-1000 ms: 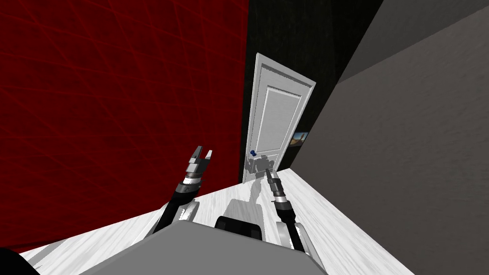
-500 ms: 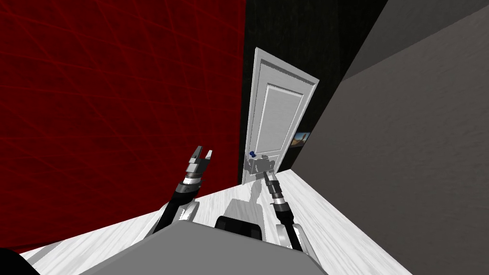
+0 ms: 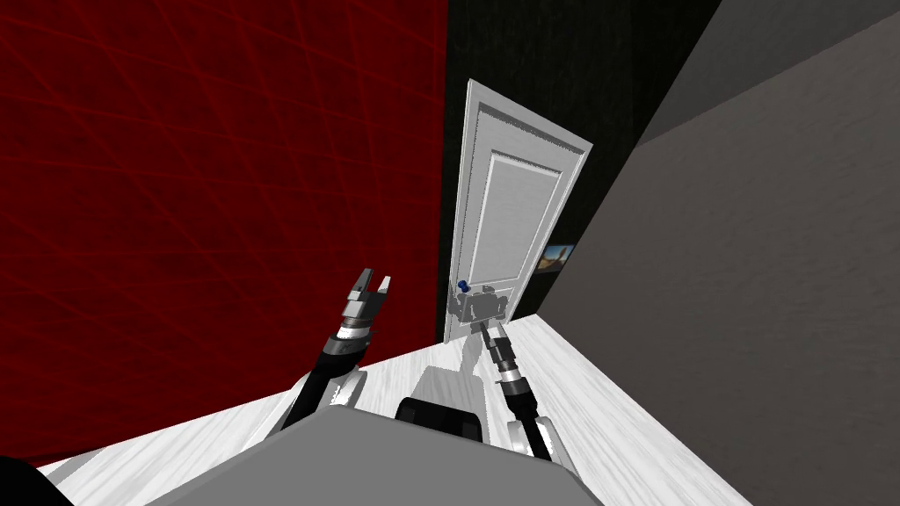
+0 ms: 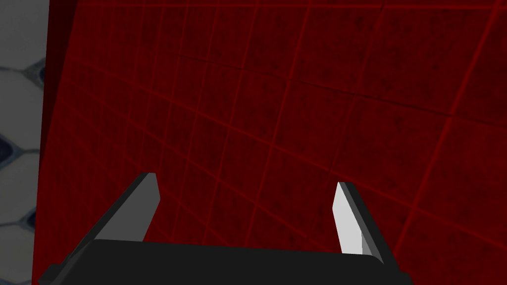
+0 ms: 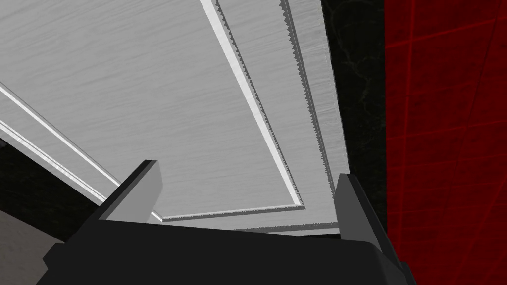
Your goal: Pull the door open
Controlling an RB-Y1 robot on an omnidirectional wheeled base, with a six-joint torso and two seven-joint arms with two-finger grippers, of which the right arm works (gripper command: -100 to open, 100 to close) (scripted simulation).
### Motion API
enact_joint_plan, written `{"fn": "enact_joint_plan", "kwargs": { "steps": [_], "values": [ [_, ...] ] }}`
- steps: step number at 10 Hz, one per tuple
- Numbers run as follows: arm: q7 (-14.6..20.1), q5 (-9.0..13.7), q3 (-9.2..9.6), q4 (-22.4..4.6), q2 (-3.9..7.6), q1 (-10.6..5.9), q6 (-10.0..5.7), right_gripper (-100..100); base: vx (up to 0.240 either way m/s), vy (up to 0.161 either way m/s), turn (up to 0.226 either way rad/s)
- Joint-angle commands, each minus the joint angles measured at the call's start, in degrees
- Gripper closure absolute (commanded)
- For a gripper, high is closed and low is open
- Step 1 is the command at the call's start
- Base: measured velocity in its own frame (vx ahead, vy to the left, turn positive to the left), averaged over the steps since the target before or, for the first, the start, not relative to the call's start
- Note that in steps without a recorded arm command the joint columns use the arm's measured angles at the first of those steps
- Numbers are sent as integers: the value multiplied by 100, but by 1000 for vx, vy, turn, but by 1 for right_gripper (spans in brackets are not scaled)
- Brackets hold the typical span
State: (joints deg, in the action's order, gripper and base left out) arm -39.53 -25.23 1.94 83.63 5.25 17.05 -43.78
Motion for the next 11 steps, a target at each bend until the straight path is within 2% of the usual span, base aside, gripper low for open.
{"fn": "enact_joint_plan", "kwargs": {
  "steps": [1,5,7,9,11],
  "values": [
    [-189,-99,2,-206,-5,-42,-63,-100,76,-37,16],
    [-500,-273,-7,-594,2,-120,-184,-100,64,-24,7],
    [-786,-433,-16,-952,5,-191,-296,-100,90,-24,7],
    [-926,-512,-20,-1127,6,-226,-351,-100,87,-31,1],
    [-1178,-653,-27,-1443,5,-289,-450,-100,98,-14,-10]
  ]
}}
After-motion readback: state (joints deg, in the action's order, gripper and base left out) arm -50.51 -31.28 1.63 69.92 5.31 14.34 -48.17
